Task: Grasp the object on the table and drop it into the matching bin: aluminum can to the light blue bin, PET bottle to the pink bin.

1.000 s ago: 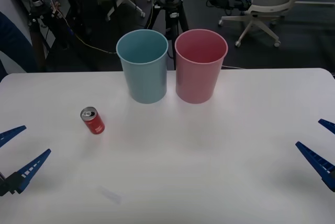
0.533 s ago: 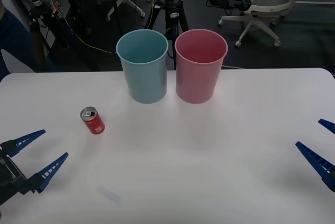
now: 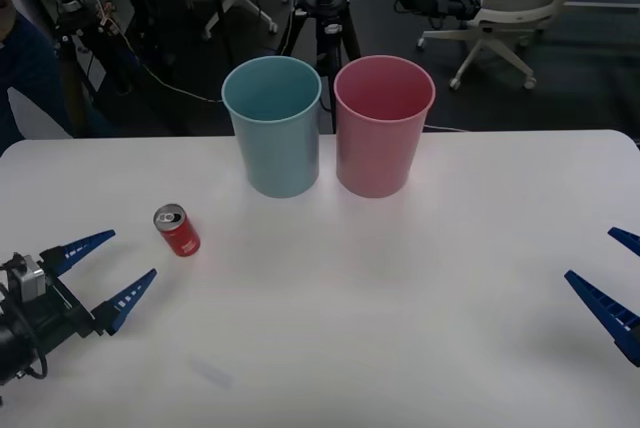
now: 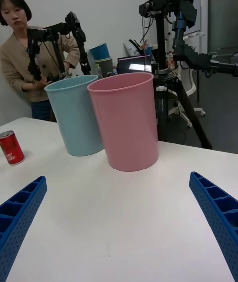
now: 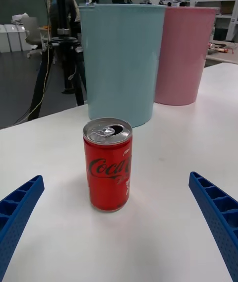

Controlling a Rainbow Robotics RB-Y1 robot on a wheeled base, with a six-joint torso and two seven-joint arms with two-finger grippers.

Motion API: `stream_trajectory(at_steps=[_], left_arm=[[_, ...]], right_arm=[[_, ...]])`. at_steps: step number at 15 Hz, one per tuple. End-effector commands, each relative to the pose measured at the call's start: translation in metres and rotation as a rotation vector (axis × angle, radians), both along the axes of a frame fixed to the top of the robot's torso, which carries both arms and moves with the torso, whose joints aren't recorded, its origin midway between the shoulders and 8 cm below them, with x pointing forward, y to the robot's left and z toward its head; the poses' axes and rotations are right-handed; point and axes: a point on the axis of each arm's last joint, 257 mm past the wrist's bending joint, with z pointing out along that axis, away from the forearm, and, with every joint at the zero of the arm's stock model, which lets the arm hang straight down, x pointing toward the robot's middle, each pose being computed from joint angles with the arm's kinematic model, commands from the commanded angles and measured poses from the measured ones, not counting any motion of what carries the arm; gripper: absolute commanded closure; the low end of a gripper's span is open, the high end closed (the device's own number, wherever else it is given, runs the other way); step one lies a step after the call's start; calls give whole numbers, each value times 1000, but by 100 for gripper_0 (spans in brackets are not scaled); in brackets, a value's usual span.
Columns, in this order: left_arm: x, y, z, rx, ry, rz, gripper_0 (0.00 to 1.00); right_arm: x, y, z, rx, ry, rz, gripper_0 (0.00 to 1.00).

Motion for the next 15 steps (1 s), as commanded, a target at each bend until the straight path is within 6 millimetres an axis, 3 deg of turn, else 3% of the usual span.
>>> stream_trajectory(at_steps=[1,11,15], left_arm=[[16,-12,-6,8,-8,1,0],[46,-44,-15,18,-5,34,0],[57,-47,-18,22,7,58,0]], right_arm=[[0,0,0,0,0,0,0],[0,0,0,0,0,0,0],[0,0,0,0,0,0,0]])
